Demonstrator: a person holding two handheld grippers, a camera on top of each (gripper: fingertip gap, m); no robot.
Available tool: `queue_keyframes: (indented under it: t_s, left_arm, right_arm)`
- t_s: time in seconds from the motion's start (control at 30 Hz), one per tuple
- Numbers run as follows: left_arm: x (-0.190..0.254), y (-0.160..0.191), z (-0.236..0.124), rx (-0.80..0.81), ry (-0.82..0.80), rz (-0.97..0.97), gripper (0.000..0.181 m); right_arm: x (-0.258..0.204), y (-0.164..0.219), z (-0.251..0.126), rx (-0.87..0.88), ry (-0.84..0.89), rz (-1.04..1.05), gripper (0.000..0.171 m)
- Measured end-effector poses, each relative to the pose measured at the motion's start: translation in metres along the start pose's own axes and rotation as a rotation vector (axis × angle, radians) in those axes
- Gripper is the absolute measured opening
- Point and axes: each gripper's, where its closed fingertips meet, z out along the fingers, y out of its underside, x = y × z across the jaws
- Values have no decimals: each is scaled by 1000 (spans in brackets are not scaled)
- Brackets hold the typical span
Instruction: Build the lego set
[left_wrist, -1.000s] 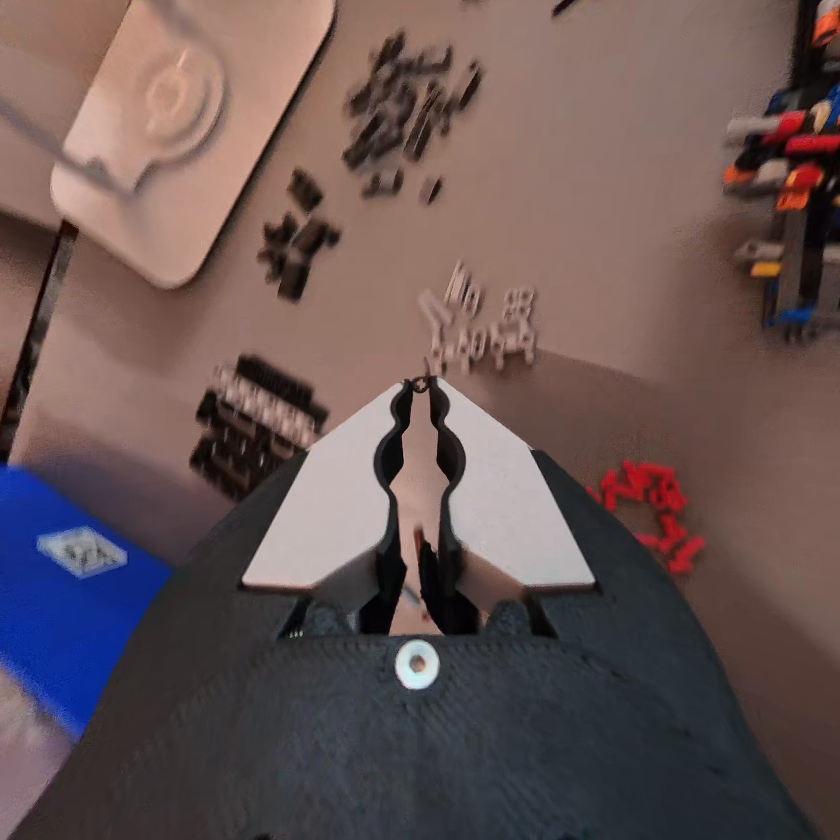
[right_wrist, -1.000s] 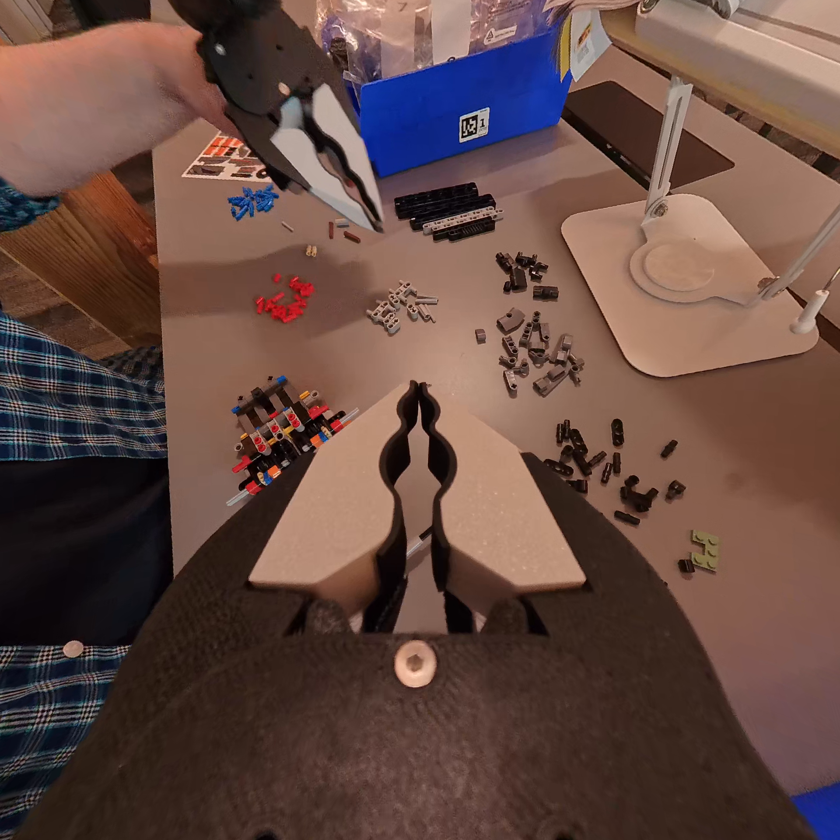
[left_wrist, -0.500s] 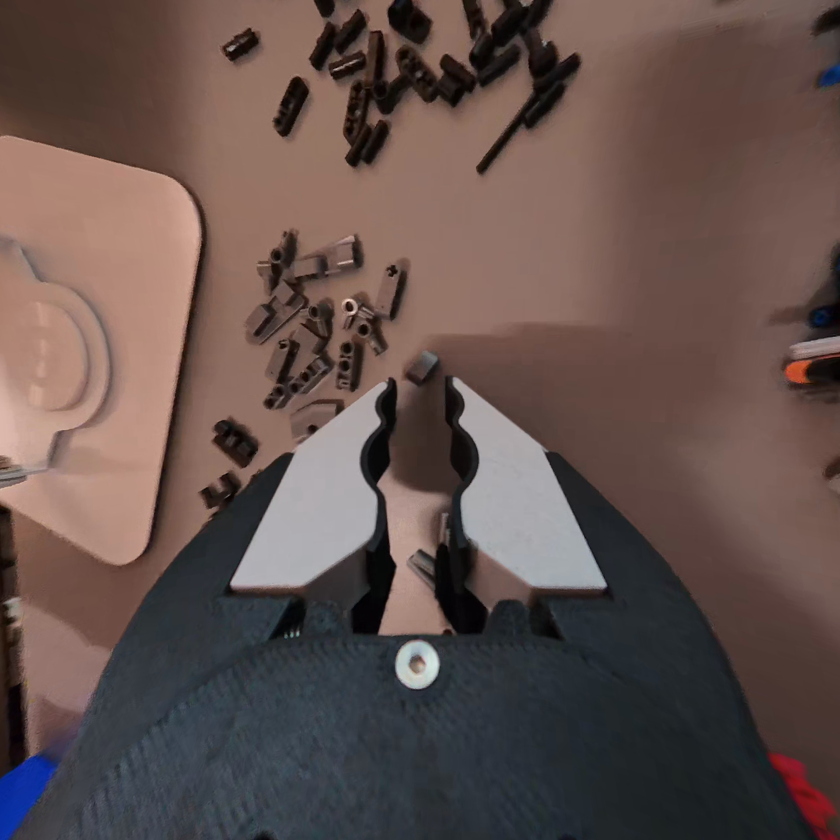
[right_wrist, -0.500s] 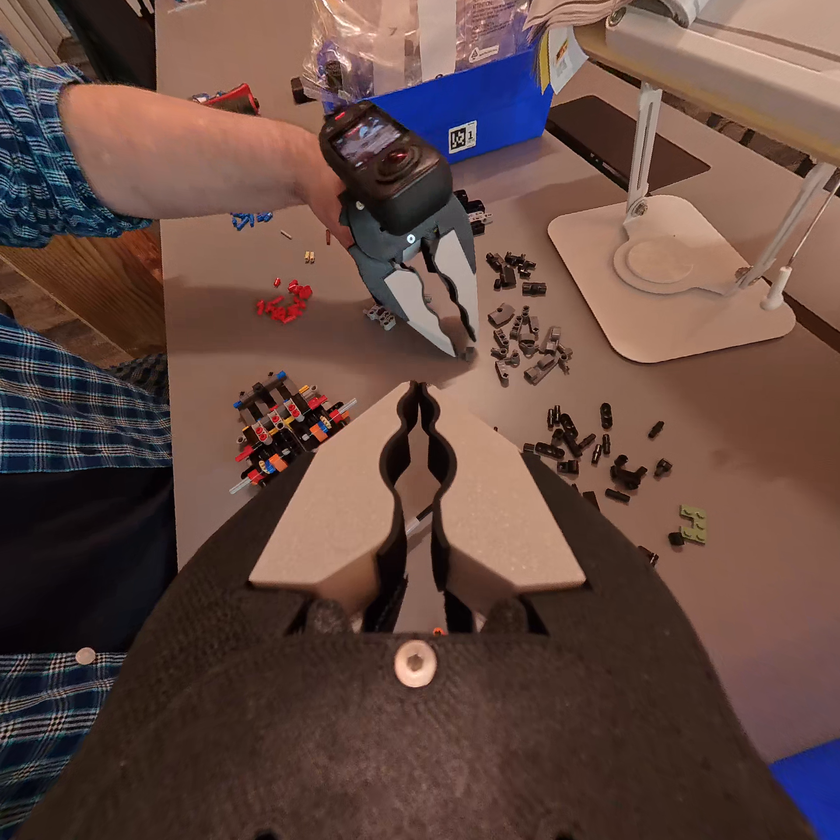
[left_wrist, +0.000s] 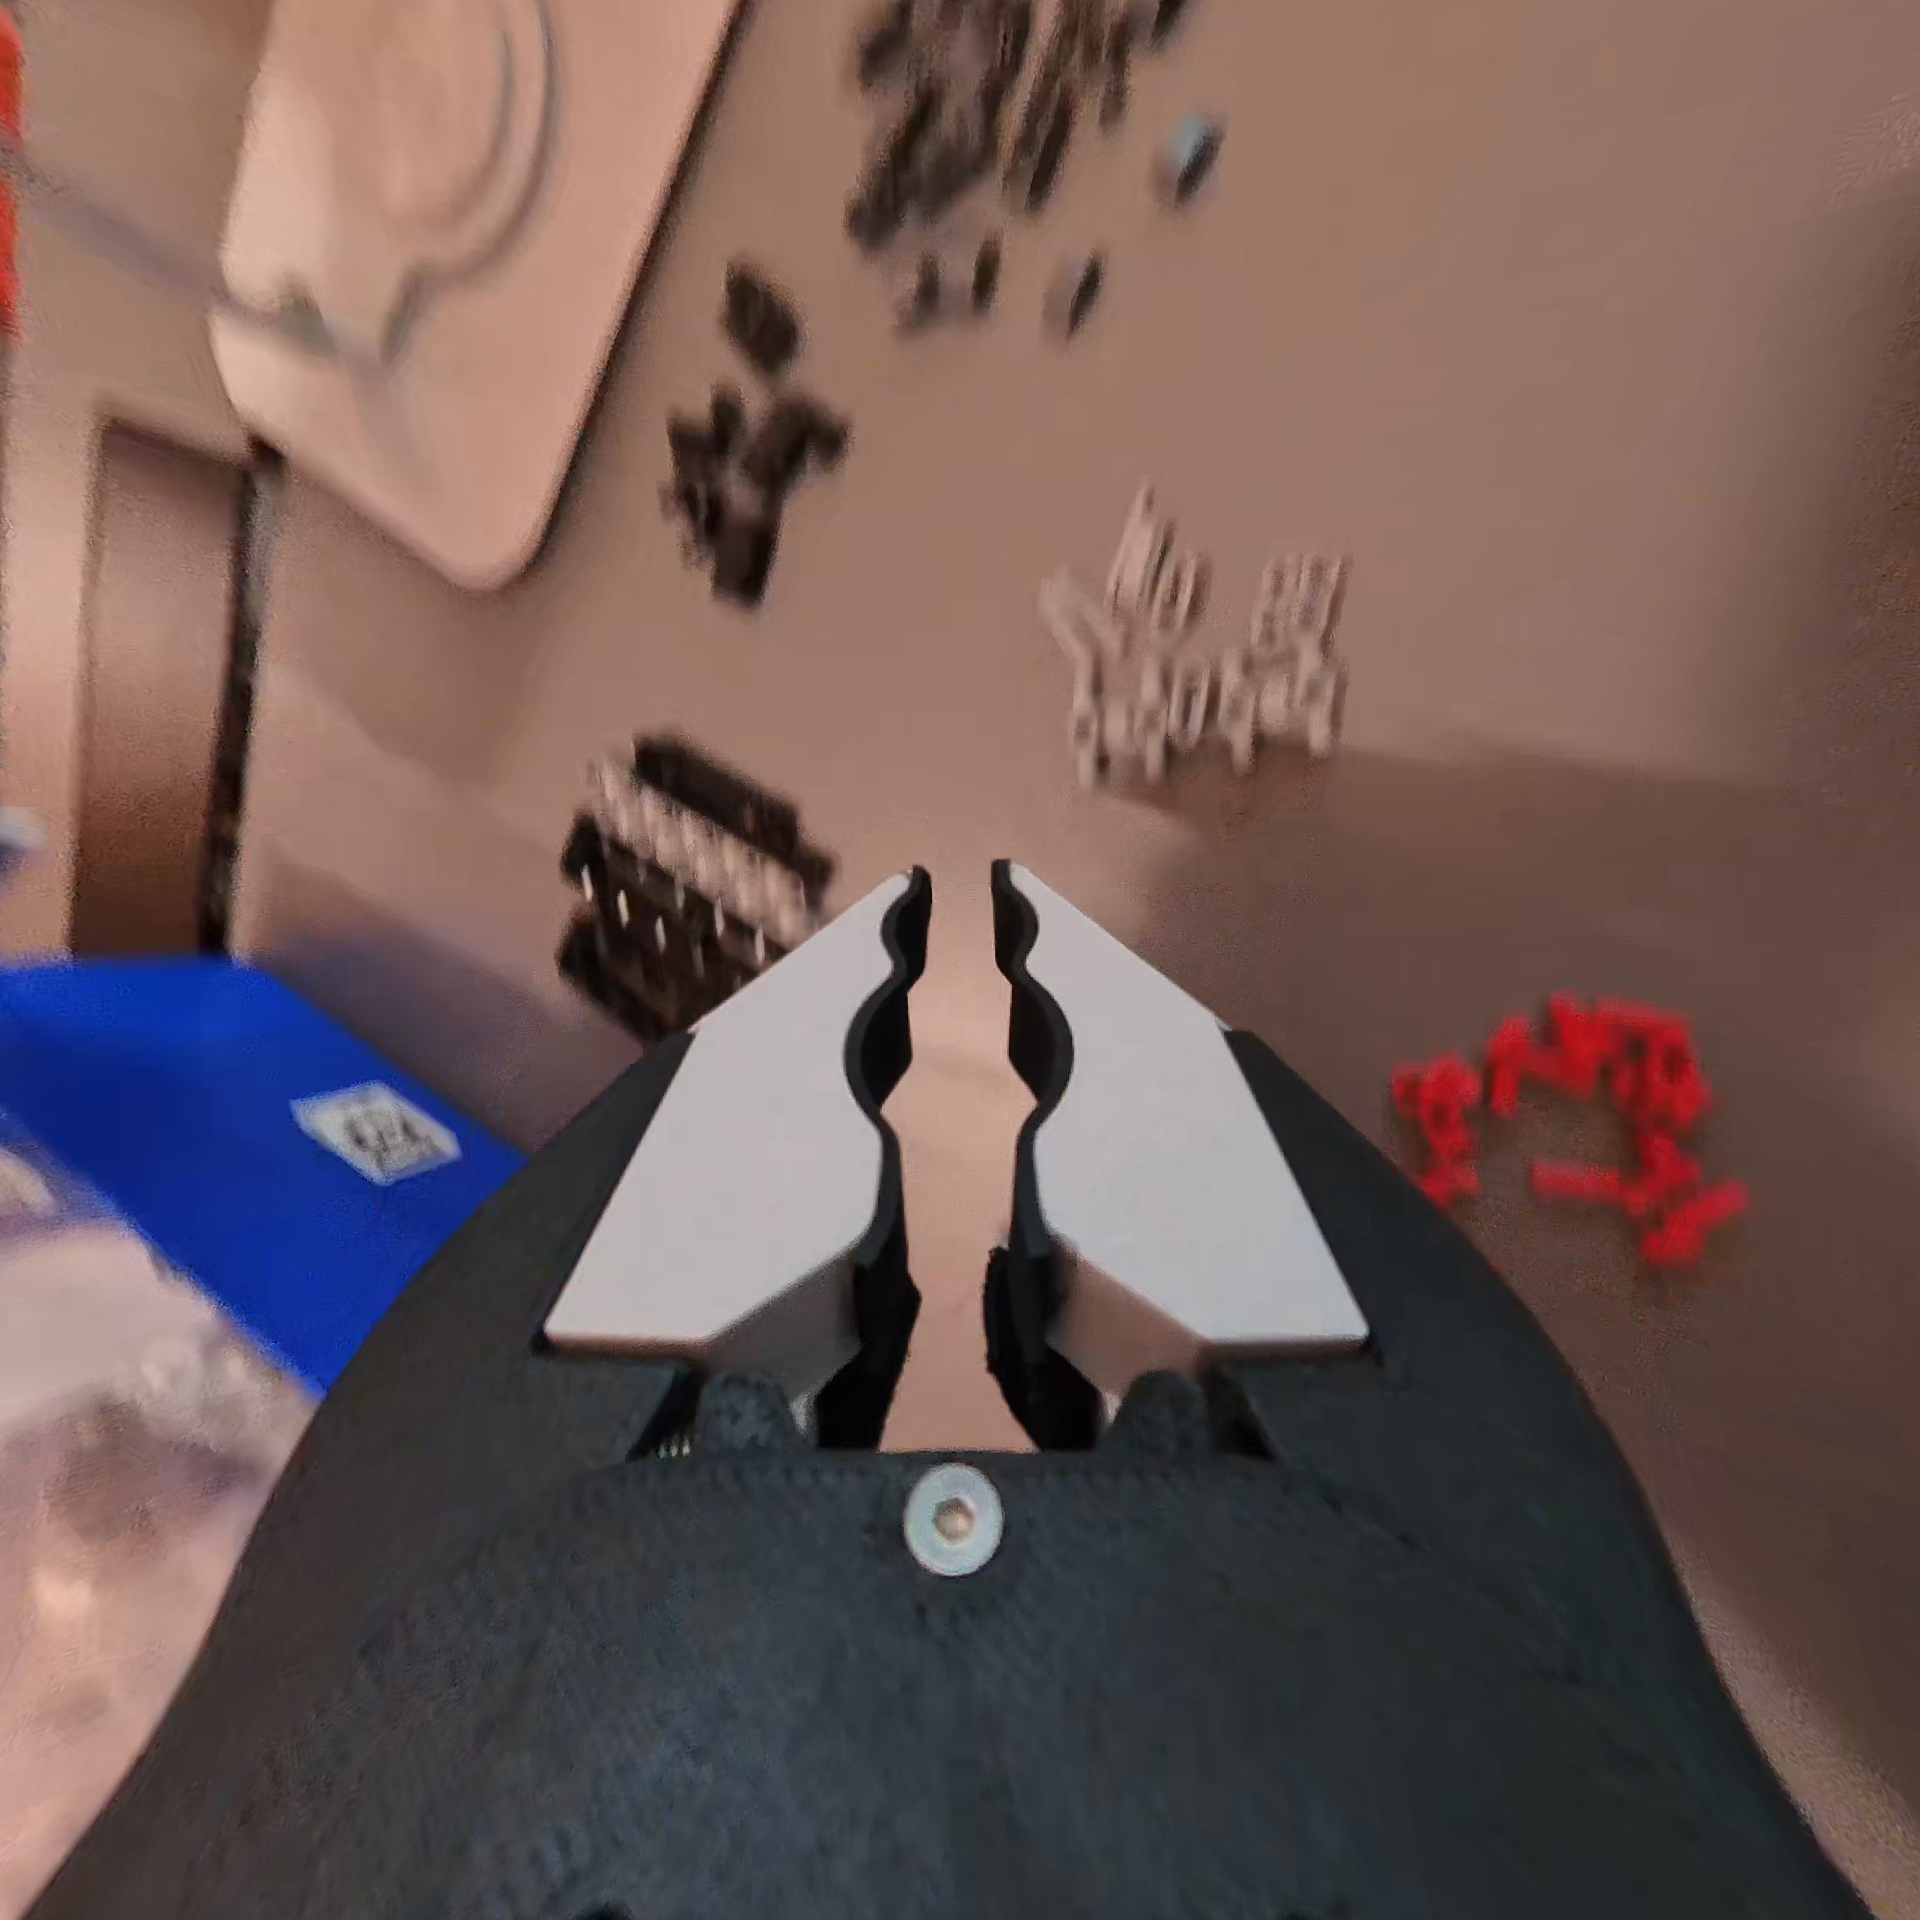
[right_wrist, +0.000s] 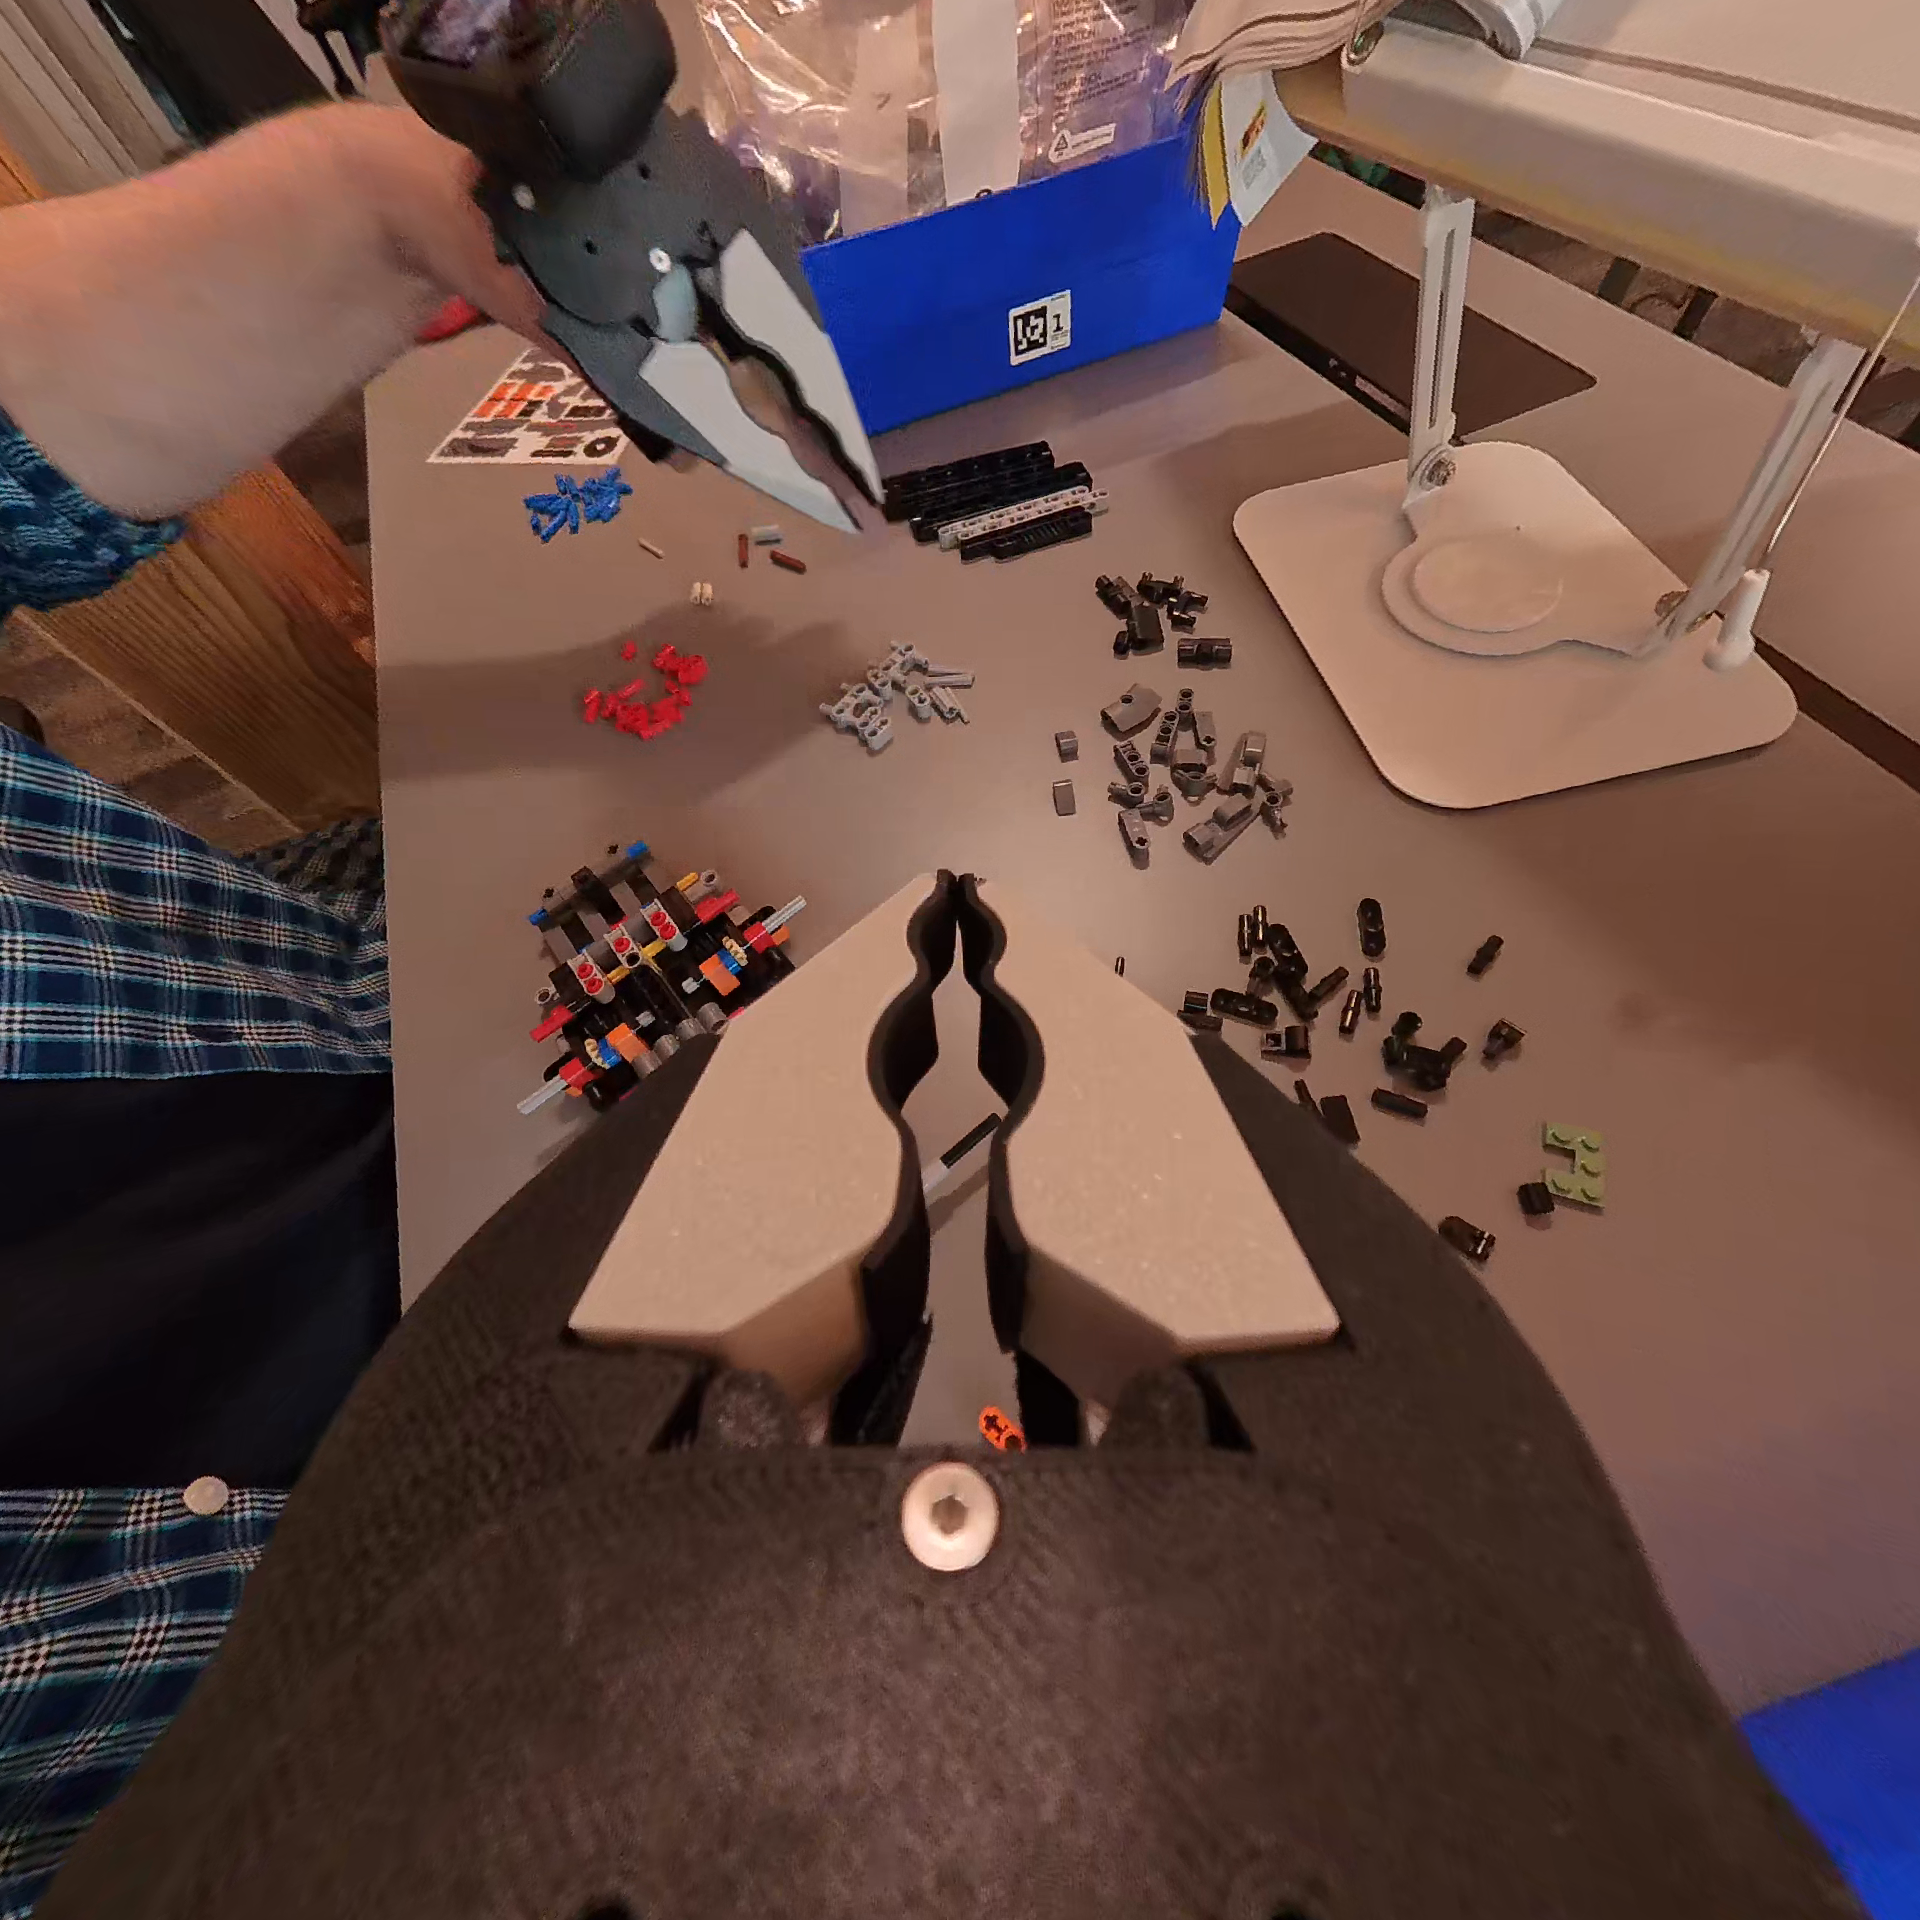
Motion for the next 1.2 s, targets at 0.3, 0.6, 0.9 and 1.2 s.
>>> queue_keyframes:
  t_s: [0.3, 0.6, 0.9, 1.2]
  left_arm:
    - [9, 112, -13, -171, 19, -235, 15]
    - [12, 122, 7, -188, 42, -339, 5]
    - [13, 59, 6, -63, 73, -264, 5]
    - [50, 7, 44, -73, 142, -106, 7]
  right_arm:
    - [-9, -3, 12, -11, -26, -8, 0]
    - [-9, -3, 11, -18, -17, -9, 0]
    - [-4, 1, 8, -6, -18, 4, 0]
    - [-1, 5, 2, 9, -15, 14, 0]
